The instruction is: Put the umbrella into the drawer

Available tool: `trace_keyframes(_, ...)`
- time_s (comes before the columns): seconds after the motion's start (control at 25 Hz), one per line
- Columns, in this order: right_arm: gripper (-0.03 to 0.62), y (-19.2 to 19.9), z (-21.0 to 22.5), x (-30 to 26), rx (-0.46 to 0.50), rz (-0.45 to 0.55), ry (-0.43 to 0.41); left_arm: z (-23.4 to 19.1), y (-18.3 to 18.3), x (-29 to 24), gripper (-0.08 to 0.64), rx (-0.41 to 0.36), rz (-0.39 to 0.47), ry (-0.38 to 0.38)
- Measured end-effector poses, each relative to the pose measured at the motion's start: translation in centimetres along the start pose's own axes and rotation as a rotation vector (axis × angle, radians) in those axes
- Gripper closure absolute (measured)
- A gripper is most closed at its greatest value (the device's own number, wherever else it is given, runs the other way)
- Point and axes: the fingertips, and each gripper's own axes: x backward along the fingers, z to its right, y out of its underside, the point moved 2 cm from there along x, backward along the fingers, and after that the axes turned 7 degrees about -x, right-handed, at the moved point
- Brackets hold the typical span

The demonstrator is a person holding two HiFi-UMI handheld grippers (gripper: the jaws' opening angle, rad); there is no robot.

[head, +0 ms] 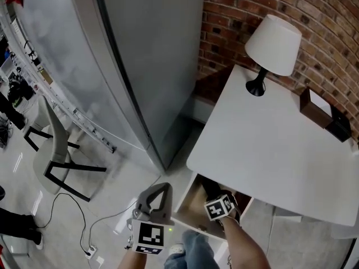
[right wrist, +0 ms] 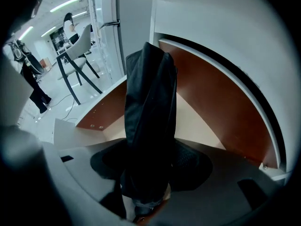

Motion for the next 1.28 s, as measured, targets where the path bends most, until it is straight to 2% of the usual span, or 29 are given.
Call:
trace_keyframes(0.36,0.336,0.1,0.9,-2.1,-0.026,0.042,0.019,1.5,0.5,-2.3,0.558,-0.021,0.067,0.028)
trace_keyframes(0.52,0.334,0.1,0.5,-3.0,-0.014,0.069,0.014,3.0,1.3,-2.9,0.558,-0.034,0.072,0.054)
trace_keyframes(0.68,0.330,0.2,0.5,-3.0,-0.025,0.066,0.084,3.4,1.7,-2.7,0.558,-0.040,0.065,0.065)
trace_keyframes(0.76,0.328,0.1,0.6,-2.3,-0.032,0.070,0.119,3.1,1.6,-2.4,0.558,-0.026,0.058,0.064)
trace_keyframes(0.88,0.279,-0.1,0.1,-0.4,-0.048,0.079,0.101,2.7,0.8,-1.6,0.558,-0.010,0.052,0.069)
trace_keyframes(0.96,0.268,0.0,-0.1,1.3,-0.041,0.073,0.091,2.5,-0.2,-1.0,0.558,-0.007,0.051,0.074)
trace_keyframes(1.28,0.270,-0.3,-1.4,9.0,0.002,0.080,0.085,2.2,-3.9,2.4,0.558,0.001,0.056,0.098)
